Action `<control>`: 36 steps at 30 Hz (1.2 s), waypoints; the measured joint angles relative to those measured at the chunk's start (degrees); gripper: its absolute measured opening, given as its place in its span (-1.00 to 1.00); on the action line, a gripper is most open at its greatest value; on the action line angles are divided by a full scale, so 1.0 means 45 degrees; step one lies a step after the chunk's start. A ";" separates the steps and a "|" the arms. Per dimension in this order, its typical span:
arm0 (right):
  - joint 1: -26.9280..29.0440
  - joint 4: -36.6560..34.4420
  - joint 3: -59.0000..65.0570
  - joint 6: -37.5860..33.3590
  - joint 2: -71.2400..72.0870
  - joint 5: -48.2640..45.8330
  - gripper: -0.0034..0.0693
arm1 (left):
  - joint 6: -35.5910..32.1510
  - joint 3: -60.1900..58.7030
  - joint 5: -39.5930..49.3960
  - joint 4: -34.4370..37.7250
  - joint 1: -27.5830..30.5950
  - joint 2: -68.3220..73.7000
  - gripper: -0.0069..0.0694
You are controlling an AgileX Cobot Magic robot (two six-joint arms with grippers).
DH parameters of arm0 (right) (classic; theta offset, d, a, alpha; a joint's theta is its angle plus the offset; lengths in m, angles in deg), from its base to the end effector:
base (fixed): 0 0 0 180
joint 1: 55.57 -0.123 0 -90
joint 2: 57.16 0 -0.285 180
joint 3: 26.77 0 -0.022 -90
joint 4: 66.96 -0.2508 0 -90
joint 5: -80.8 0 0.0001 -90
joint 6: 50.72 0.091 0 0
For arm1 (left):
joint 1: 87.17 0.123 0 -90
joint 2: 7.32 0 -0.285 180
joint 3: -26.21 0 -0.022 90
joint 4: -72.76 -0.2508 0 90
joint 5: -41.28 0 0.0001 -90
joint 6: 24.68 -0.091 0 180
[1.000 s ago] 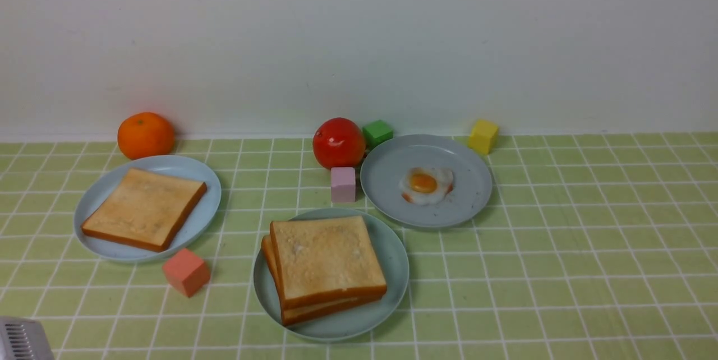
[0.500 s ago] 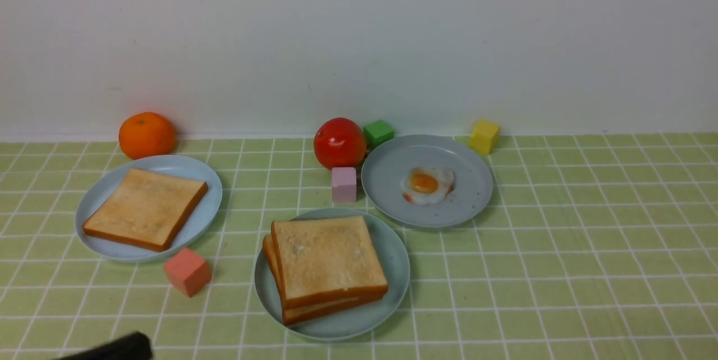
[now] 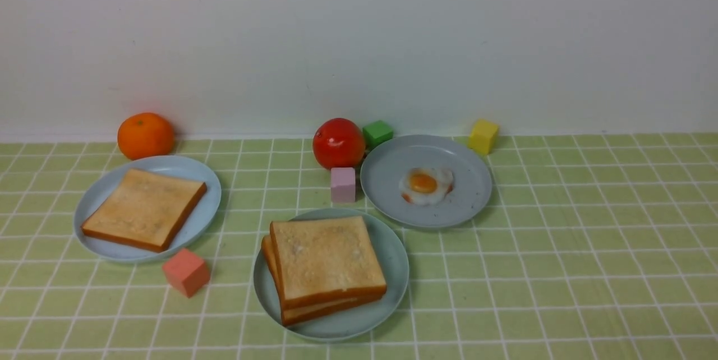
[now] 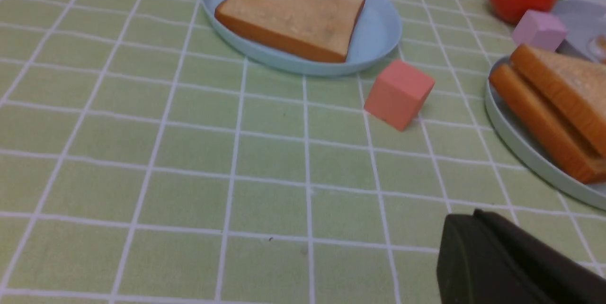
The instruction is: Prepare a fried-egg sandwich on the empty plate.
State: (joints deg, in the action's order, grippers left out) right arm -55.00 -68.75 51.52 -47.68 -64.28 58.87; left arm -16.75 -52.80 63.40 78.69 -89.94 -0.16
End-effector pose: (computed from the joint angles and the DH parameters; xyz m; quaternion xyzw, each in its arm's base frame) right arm 0.0523 0.0005 0.1731 0.0336 0.8049 0.0260 0.5919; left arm 0.0521 -0.0061 0.1688 -0.0638 0.8074 -0.0982 0.5783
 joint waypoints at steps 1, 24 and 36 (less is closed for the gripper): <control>0.0000 0.0000 0.0000 0.0000 0.0000 0.0000 -0.89 | 0.0000 0.0000 0.0000 0.0000 0.0000 0.0000 -0.85; 0.0000 0.0000 0.0000 0.0000 0.0000 0.0000 -0.84 | 0.0000 0.0000 -0.0013 0.0010 0.0000 0.0000 -0.85; 0.0000 0.0000 0.0000 0.0000 0.0000 0.0000 -0.79 | 0.0000 0.0000 -0.0013 0.0014 0.0000 0.0000 -0.85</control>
State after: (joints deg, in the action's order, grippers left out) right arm -55.00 -68.75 51.52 -47.68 -64.28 58.87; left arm -16.75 -52.80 63.35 78.75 -89.94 -0.16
